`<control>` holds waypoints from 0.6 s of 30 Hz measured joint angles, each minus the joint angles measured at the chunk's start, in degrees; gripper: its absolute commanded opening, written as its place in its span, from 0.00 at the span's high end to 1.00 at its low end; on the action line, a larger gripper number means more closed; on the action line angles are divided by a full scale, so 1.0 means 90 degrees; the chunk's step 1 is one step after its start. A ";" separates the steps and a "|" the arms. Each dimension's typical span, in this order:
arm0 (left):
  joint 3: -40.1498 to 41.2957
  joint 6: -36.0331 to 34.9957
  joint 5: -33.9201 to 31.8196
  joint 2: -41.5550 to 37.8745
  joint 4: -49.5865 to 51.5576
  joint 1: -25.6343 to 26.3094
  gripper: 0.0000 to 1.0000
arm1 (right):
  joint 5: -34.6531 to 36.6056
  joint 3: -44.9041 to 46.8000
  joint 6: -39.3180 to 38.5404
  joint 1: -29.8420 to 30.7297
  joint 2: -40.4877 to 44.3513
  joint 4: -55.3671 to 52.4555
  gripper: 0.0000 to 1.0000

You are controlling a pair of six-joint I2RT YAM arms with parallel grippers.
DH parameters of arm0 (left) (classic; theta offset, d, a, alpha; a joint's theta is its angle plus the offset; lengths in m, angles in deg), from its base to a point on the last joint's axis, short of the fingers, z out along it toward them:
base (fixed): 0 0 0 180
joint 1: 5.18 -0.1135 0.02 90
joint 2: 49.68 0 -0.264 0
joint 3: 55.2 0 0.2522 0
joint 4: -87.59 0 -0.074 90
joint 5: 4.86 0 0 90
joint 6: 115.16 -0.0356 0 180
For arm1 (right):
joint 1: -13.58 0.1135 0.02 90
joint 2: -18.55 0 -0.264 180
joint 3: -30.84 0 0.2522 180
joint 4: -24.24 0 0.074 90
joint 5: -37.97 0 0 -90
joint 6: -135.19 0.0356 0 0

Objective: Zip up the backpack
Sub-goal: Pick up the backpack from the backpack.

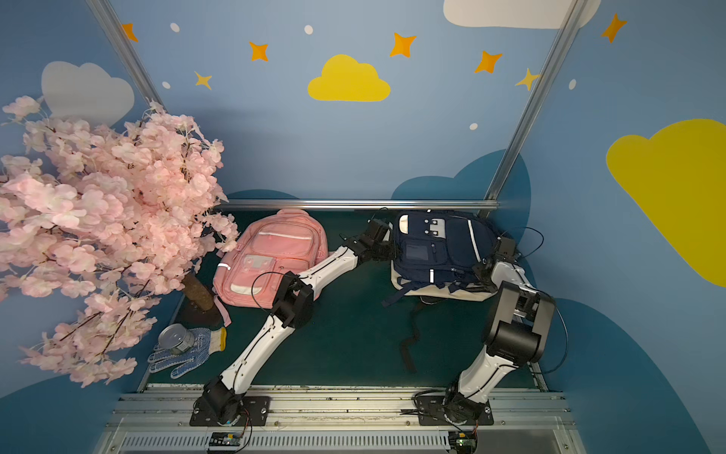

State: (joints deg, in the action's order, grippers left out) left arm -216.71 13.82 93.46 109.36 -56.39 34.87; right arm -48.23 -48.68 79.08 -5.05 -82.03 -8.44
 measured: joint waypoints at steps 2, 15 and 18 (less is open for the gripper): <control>0.0000 -0.0015 0.0007 0.0000 0.0005 -0.0010 0.83 | -0.0036 -0.0022 0.0017 0.0010 0.0000 0.0032 1.00; 0.0090 -0.0216 -0.0357 -0.0308 0.0418 0.0068 0.97 | 0.0058 0.0206 -0.0185 0.0231 0.0772 0.0080 1.00; 0.0636 -0.0306 -0.0554 -0.0852 0.0578 0.0092 0.97 | 0.0053 0.0425 -0.0219 0.0396 0.1256 0.0073 1.00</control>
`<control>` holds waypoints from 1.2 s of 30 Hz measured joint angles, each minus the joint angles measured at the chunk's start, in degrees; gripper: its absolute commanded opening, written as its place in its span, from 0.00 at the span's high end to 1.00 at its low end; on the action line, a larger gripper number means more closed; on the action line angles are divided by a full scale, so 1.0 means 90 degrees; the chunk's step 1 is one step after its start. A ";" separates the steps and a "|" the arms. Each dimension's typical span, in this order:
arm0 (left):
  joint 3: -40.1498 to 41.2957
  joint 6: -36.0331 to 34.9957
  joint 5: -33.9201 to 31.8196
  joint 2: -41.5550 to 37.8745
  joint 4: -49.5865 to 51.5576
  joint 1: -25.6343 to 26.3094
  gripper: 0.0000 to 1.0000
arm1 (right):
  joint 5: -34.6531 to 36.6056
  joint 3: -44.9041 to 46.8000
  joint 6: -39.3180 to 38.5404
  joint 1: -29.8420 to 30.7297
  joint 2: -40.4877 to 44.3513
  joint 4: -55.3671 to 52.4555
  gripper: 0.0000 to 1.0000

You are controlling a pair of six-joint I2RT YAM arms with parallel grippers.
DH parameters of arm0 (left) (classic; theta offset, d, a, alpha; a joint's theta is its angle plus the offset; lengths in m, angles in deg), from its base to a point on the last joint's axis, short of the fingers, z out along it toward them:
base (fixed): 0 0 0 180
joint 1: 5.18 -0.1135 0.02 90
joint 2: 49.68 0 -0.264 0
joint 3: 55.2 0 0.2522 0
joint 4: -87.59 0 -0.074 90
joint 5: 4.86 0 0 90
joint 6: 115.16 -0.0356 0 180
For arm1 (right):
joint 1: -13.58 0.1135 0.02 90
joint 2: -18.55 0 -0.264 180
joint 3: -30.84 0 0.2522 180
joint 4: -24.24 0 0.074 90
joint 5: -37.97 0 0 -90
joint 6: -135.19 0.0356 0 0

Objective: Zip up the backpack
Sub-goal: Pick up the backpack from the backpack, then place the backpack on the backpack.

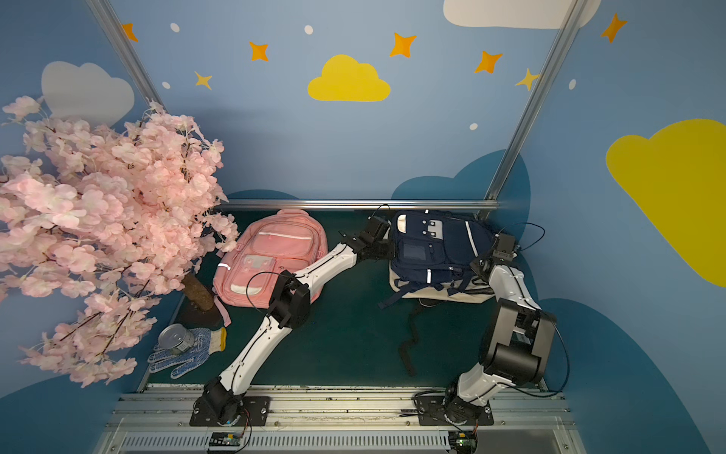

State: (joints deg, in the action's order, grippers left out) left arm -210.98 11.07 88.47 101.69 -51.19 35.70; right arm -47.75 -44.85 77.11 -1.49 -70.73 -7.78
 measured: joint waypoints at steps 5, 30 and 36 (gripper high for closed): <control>0.1593 -0.0153 -0.0406 -0.1440 -0.0070 0.0049 0.97 | -0.0056 0.0401 -0.0061 0.0359 0.1035 -0.0070 1.00; 0.7342 -0.1600 -0.0979 -0.7021 -0.0665 -0.2125 0.96 | 0.1185 0.1246 0.0056 0.7142 0.2657 -0.0947 1.00; 0.7247 -0.1843 -0.1088 -0.6290 -0.0357 -0.2487 0.33 | 0.1365 0.1248 0.0491 0.8199 0.1569 -0.0736 0.44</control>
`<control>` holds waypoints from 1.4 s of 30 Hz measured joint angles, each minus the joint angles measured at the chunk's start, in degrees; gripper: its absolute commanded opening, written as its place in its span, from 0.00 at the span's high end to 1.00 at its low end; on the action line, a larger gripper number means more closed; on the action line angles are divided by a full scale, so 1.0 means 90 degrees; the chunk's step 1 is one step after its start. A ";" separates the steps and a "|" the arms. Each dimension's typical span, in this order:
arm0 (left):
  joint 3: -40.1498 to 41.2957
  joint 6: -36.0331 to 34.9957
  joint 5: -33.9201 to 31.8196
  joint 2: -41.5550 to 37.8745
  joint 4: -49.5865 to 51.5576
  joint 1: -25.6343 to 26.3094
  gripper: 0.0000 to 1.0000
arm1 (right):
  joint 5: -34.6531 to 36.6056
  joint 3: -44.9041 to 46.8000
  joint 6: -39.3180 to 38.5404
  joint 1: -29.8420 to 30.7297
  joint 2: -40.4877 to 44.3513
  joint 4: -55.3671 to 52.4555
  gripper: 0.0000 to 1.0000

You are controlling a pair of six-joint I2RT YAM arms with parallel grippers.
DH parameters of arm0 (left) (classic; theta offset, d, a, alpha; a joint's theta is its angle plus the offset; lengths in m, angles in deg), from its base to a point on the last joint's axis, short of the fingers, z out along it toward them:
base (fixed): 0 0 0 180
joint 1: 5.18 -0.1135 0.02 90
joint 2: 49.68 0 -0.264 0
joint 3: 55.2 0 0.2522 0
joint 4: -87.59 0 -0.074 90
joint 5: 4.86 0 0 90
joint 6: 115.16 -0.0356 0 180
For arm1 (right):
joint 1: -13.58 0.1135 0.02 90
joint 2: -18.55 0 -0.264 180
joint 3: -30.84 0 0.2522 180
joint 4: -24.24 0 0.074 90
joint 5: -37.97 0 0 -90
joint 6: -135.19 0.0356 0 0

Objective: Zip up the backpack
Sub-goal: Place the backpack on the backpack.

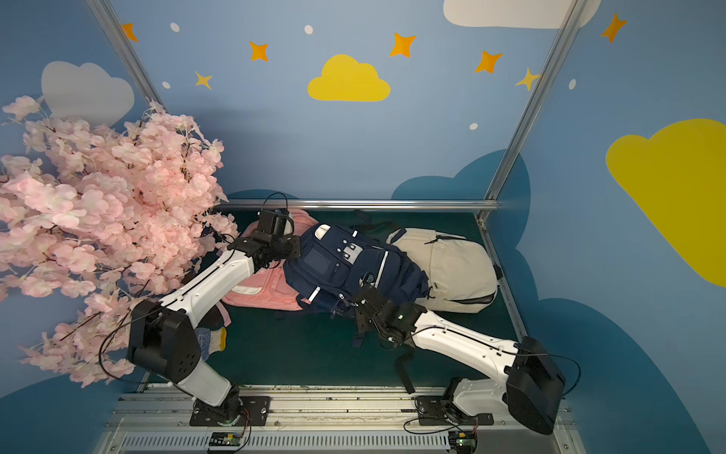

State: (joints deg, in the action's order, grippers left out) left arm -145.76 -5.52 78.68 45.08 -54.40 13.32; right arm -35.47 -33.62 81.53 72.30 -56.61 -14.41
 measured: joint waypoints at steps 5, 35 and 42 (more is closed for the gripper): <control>0.0109 0.0512 -0.0435 -0.0036 0.0396 0.0194 0.14 | 0.0593 -0.0197 -0.0029 0.0007 0.0117 -0.0114 0.25; 0.2501 0.3031 0.0182 -0.0376 -0.0889 0.0678 0.76 | -0.0937 -0.1455 -0.1268 -0.4367 -0.1814 -0.0595 0.98; 0.1350 0.2931 -0.0170 0.0095 -0.0333 0.1185 0.89 | -0.1001 -0.1183 -0.1321 -0.4364 -0.0250 -0.0945 1.00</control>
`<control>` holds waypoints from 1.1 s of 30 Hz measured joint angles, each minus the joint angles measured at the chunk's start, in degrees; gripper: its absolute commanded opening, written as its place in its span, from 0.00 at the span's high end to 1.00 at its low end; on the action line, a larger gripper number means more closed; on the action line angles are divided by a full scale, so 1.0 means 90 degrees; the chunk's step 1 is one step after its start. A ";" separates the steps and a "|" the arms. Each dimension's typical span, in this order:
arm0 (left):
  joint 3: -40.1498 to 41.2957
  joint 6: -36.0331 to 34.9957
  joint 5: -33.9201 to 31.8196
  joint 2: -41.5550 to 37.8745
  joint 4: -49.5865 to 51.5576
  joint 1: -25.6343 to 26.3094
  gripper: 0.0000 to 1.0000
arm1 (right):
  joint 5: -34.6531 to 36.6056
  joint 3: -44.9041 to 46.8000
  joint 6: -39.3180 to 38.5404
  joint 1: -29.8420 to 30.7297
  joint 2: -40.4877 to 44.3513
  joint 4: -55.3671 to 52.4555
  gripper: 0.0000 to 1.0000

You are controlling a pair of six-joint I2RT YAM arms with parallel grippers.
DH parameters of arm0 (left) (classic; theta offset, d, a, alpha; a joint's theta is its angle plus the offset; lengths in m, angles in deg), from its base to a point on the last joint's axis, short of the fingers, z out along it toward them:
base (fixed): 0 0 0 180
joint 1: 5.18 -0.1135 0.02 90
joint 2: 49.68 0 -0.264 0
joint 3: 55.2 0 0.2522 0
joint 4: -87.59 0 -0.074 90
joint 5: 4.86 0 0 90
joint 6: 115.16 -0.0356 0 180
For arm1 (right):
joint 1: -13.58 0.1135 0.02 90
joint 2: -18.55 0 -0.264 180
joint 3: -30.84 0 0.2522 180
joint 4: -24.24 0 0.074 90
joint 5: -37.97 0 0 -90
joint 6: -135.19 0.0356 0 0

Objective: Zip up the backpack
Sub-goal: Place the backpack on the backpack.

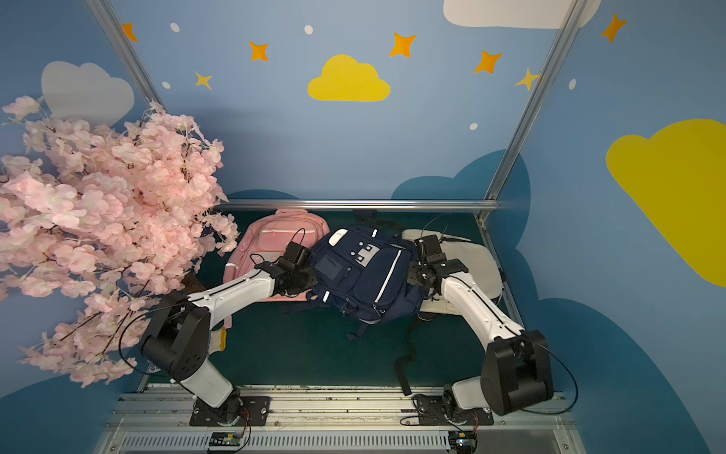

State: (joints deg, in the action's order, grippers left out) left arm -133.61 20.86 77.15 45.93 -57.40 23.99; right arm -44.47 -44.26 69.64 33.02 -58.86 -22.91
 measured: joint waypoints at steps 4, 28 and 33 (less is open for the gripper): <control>-0.0726 -0.0126 -0.0027 0.0070 0.0466 0.0330 0.89 | -0.0012 0.0015 -0.0005 0.0000 0.0940 -0.0238 1.00; 0.1090 -0.1059 0.0299 -0.1285 -0.0015 -0.1234 0.36 | 0.0238 0.1273 0.0952 0.2368 0.0818 0.0957 1.00; 0.1202 -0.0896 0.0189 -0.1749 0.0056 -0.0714 0.28 | 0.0537 0.1379 0.1110 0.2370 0.0988 0.0903 1.00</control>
State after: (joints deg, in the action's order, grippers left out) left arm -122.79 12.79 78.86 30.20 -56.89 17.56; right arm -39.64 -31.85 79.62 54.35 -49.96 -14.78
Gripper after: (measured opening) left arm 0.723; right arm 0.090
